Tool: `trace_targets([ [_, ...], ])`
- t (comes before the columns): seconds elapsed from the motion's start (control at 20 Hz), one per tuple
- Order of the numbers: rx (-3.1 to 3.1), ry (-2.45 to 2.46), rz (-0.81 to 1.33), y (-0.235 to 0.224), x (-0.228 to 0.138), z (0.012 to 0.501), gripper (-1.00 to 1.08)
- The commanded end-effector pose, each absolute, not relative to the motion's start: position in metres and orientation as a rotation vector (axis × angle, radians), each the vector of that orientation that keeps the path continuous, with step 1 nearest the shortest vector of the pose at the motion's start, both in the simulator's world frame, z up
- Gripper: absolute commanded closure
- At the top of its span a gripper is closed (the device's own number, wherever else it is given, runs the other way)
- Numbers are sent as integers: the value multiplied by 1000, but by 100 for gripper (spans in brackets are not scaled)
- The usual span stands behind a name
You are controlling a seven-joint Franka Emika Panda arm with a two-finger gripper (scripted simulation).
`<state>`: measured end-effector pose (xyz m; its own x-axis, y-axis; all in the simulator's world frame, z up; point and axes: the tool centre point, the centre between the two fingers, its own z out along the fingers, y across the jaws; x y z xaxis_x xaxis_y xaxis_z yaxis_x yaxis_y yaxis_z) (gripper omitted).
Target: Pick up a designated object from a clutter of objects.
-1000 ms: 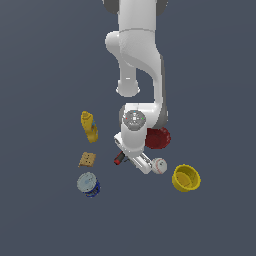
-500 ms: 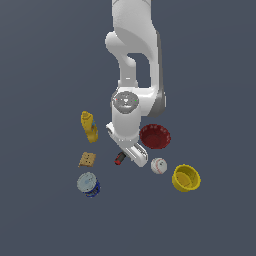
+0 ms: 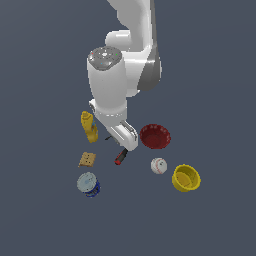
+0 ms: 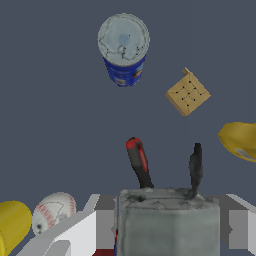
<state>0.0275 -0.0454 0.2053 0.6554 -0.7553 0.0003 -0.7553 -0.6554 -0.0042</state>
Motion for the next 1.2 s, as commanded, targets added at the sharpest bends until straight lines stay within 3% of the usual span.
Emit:
trace_targets([
  [0.0,-2855,1303,-2,-56,25,234,108],
  [0.6,-2856,1306,0,-95,23,339,108],
  [1.15,-2857,1306,0,-106,24,369,108],
])
